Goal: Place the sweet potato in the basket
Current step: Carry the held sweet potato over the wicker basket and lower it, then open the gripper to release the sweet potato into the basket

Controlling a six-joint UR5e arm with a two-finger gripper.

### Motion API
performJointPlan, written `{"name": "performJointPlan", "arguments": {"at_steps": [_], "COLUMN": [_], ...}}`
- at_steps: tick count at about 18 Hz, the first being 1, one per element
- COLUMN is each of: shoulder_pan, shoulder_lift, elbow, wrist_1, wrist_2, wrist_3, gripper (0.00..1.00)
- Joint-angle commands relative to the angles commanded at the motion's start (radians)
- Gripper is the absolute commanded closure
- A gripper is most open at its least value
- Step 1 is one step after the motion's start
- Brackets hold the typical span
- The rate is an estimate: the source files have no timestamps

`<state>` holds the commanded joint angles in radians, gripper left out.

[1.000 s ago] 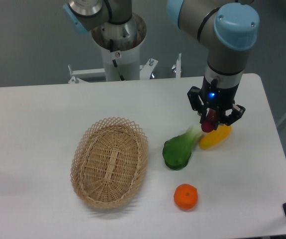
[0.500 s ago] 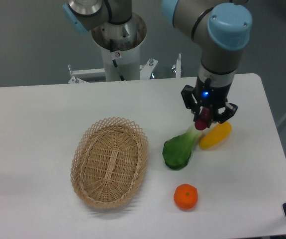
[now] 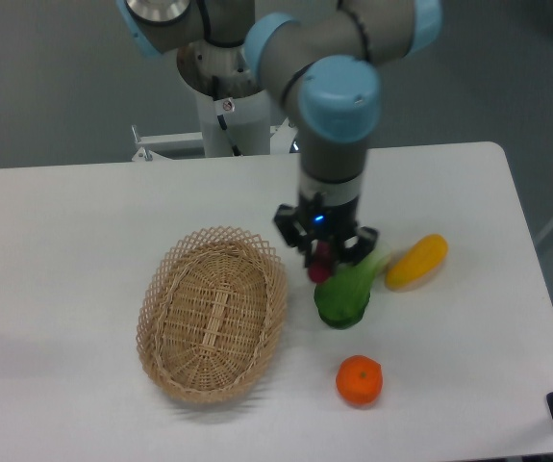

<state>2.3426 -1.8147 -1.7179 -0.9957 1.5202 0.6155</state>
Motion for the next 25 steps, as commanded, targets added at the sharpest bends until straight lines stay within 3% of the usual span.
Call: {"name": "performJointPlan", "arguments": {"at_steps": [6, 10, 19, 22, 25], "shoulder_pan": [-0.141, -0.198, -0.22, -0.22, -0.22], "shoulder_lift": [-0.11, -0.184, -0.207, -0.207, -0.206], "elbow": [-0.008, 0.001, -0.009, -0.011, 0.0], "wrist_1": [0.178, 0.198, 0.198, 0.203, 0.204], "wrist_2": [0.017, 0.089, 0.116, 0.121, 0.126], "wrist_3": [-0.178, -0.169, 0.022, 0.024, 0.017], "gripper": [0.76, 0.76, 0.74, 0.73, 0.53]}}
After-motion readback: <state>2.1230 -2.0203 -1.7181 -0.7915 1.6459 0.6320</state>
